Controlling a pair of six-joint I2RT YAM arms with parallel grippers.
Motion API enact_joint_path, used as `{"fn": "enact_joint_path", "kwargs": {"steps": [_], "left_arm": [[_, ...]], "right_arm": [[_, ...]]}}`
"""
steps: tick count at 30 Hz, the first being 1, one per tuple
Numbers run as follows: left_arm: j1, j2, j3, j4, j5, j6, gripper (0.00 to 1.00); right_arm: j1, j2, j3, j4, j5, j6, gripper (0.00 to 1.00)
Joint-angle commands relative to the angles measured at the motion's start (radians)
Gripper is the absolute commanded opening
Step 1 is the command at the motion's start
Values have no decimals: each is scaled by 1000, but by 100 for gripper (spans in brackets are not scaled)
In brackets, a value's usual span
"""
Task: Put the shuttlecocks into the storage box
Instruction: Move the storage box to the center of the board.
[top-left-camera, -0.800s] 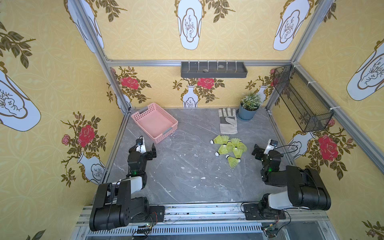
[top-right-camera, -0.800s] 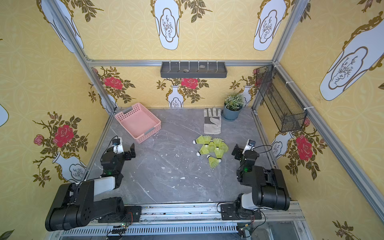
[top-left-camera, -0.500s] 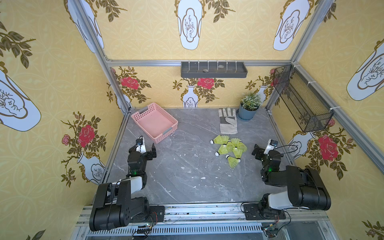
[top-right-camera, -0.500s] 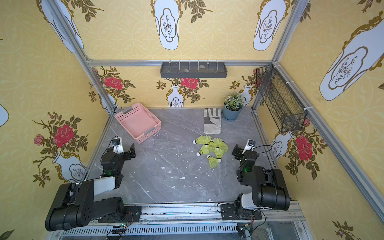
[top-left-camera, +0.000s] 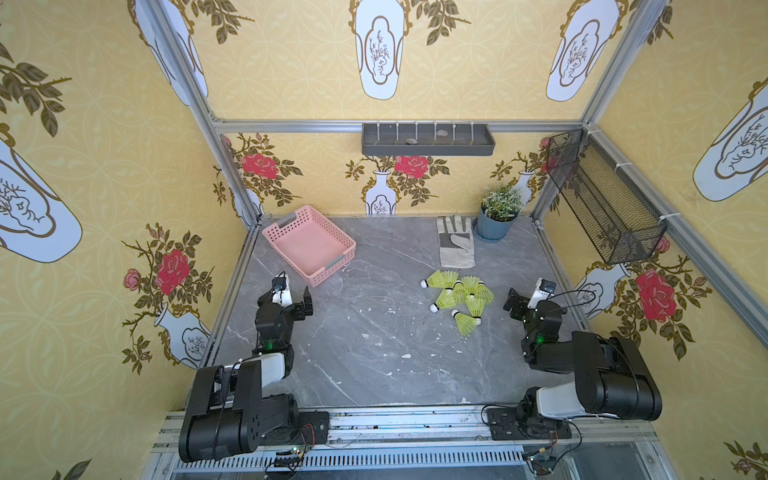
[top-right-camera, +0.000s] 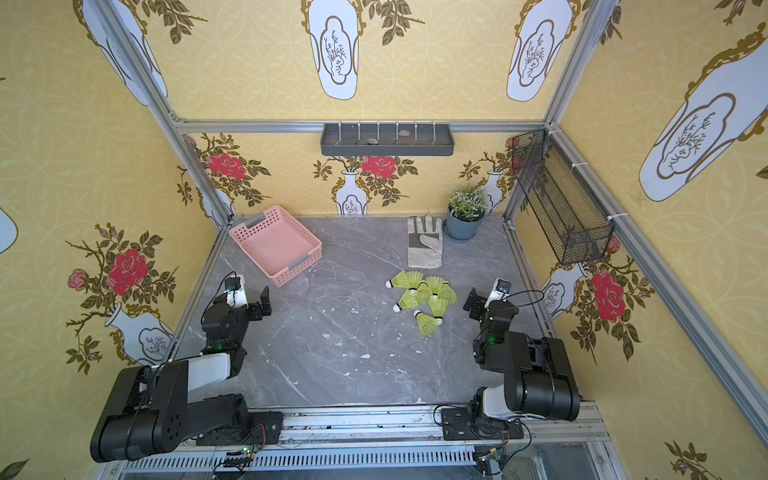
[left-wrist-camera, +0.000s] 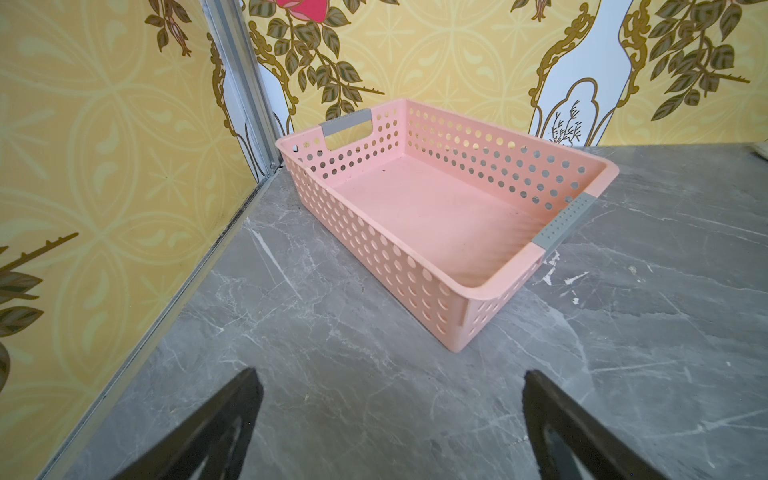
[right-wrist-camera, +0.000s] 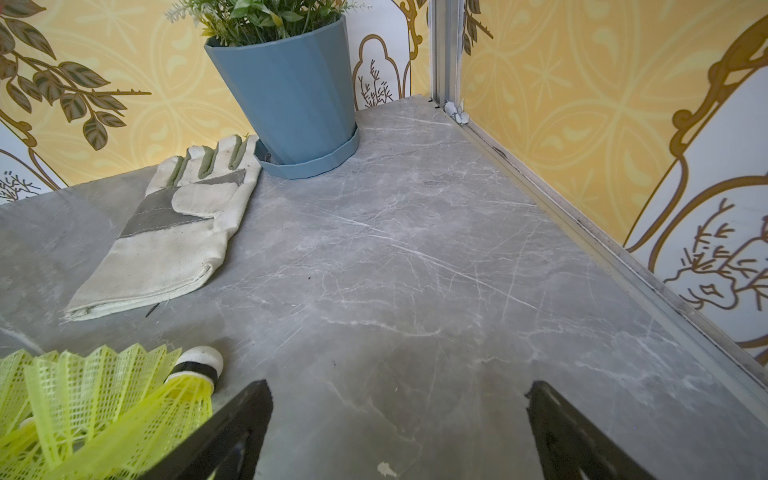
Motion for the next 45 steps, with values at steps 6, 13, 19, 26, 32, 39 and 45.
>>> {"fn": "enact_joint_path", "kwargs": {"steps": [6,13,19,26,32,39,45], "left_arm": [[0,-87,-88,106,-68,-22,100],[0,-394,-91,-149,-222,-92,100],[-1,-565,26,-446,-280,-318,100],[-1,-359,318,-743,-108,-474,100],[1,-34,625,-1025,-62,-522,100],[19,185,808,-1142,-37,-542,95],[69,298,878,-1127,90,-565,79]], "right_arm": [[89,-118,22,-76,113,-57,98],[120,-270,42,-222,240,-28,98],[117,-336,87,-369,282,42,98],[117,-305,181,-535,268,73,98],[118,-296,197,-558,244,73,98],[117,-291,205,-564,242,72,98],[119,-268,235,-587,199,81,98]]}}
